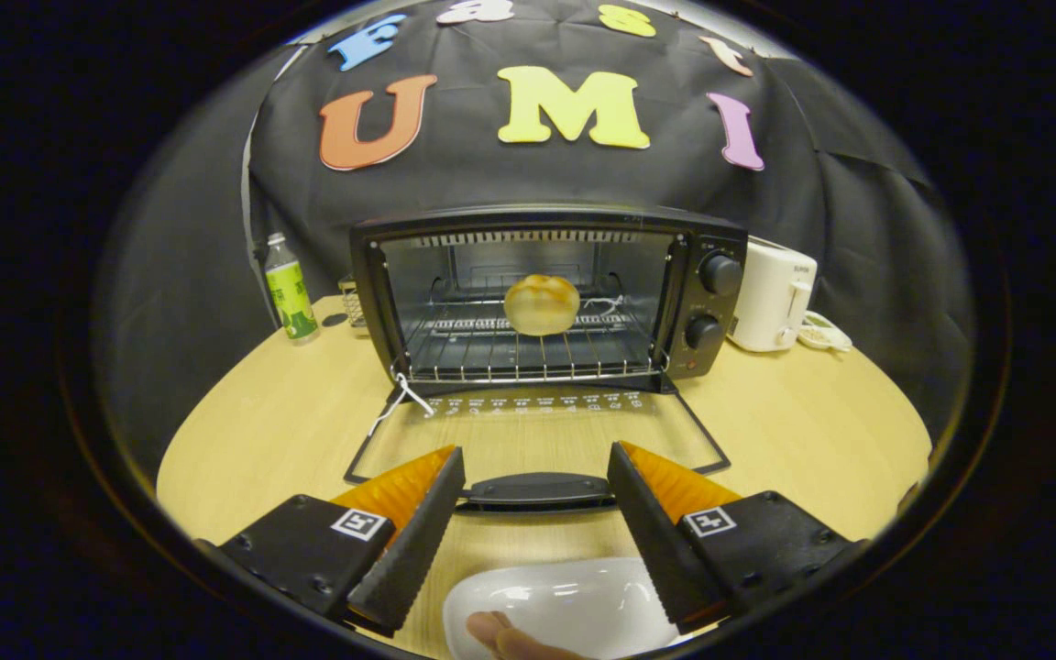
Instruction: Open the toaster oven, put the food inside, and close the toaster oven door.
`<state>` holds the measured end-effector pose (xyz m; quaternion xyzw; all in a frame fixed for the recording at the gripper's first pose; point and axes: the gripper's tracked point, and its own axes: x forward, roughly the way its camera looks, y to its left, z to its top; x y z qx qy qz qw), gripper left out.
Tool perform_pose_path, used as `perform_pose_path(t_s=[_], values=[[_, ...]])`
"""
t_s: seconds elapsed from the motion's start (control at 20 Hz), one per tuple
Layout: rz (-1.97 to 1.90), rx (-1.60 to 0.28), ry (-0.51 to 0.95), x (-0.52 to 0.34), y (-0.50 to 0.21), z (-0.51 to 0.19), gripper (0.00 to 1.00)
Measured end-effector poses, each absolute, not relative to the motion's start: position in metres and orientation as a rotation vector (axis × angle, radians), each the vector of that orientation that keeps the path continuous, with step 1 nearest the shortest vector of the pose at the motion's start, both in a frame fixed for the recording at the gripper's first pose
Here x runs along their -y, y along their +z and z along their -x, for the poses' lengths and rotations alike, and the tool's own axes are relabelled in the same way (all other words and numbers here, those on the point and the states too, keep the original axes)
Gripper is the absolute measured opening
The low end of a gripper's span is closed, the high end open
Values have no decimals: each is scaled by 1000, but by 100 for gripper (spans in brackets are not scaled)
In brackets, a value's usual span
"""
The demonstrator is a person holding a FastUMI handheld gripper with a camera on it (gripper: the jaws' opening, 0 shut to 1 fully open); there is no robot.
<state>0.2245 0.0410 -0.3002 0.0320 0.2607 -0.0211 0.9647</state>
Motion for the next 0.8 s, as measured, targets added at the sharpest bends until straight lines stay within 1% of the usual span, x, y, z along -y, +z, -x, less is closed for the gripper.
perform_pose_path(t_s=[0.1,0.2,0.4,0.6,0.7,0.8], values=[[-71,-585,-4,-51,-312,-211,100],[-27,-598,-36,-43,-312,-204,100],[-16,-586,-59,-41,-310,-215,100],[-22,-623,-60,-41,-317,-216,100],[-29,-687,-60,-41,-327,-207,100],[-38,-672,-60,-39,-320,-212,100]])
